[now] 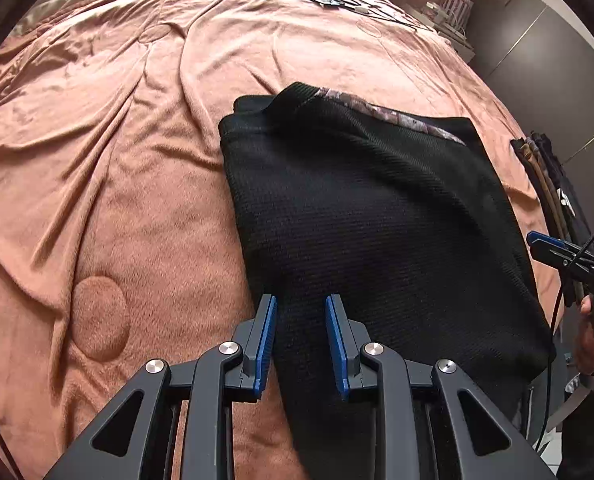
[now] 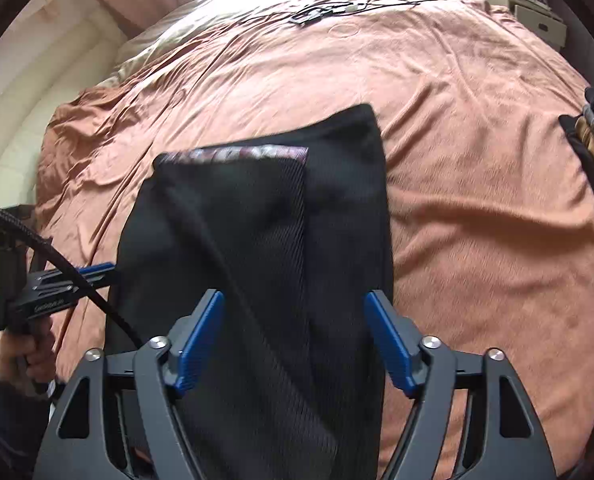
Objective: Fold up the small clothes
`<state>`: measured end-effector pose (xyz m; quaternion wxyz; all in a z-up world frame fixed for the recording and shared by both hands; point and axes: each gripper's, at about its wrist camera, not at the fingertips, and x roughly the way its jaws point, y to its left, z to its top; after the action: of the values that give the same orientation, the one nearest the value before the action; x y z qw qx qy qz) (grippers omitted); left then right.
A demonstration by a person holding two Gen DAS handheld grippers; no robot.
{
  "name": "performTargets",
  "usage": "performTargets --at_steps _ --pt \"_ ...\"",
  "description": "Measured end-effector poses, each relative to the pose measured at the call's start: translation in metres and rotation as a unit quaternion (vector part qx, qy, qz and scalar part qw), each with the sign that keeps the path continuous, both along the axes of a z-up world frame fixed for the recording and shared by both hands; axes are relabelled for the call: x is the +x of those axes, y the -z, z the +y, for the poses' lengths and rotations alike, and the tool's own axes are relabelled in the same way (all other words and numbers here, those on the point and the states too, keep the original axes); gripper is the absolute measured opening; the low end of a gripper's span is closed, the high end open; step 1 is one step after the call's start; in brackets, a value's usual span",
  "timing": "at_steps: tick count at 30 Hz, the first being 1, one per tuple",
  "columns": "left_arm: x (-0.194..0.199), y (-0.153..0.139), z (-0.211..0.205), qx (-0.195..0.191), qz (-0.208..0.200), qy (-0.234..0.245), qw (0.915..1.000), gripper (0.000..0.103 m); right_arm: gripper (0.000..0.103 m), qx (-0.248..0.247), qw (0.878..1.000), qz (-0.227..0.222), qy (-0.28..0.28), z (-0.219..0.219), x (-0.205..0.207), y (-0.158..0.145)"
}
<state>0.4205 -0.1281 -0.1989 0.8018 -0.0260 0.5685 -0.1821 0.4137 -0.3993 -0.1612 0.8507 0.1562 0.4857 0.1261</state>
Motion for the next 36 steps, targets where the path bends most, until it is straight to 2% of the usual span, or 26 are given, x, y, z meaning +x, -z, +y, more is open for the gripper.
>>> performTargets --at_steps 9,10,15,17,18,19,21,29,30,32,36 --pt "-0.027 0.009 0.002 0.012 0.013 0.008 0.9998 0.027 0.056 0.002 0.999 0.029 -0.016 -0.007 -0.030 0.011" --pt "-0.029 0.009 0.002 0.012 0.014 0.009 0.9998 0.027 0.049 0.002 0.999 0.030 -0.017 -0.007 -0.034 0.011" --pt "-0.045 0.012 0.001 0.013 0.022 0.019 0.9995 0.027 0.032 0.002 0.999 0.040 -0.021 -0.009 -0.053 0.013" --pt "-0.051 0.013 0.001 0.012 0.026 0.023 0.9993 0.027 0.018 -0.008 0.999 0.043 -0.024 -0.011 -0.060 0.013" --pt "-0.053 0.013 0.001 0.013 0.027 0.024 0.9993 0.025 0.008 -0.012 0.999 0.044 -0.026 -0.012 -0.063 0.013" --pt "-0.056 0.013 0.001 0.015 0.029 0.025 0.9992 0.023 0.003 -0.016 0.998 0.045 -0.028 -0.013 -0.064 0.012" --pt "-0.061 0.013 -0.001 0.018 0.031 0.029 0.9989 0.023 0.002 -0.030 0.998 0.041 -0.027 -0.013 -0.070 0.009" --pt "-0.072 0.011 -0.008 0.006 0.046 0.031 0.9985 0.024 0.000 -0.037 0.999 0.030 -0.019 -0.026 -0.083 0.001" --pt "-0.073 0.011 -0.008 0.007 0.050 0.029 0.9983 0.027 0.000 -0.036 0.999 0.027 -0.016 -0.026 -0.086 0.000" --pt "-0.074 0.012 -0.002 -0.006 0.063 0.021 0.9978 0.032 0.000 -0.039 0.999 0.022 -0.010 -0.022 -0.088 0.000" --pt "-0.080 0.013 0.008 -0.027 0.077 0.012 0.9966 0.032 0.000 -0.042 0.999 0.013 -0.007 -0.023 -0.096 -0.005"
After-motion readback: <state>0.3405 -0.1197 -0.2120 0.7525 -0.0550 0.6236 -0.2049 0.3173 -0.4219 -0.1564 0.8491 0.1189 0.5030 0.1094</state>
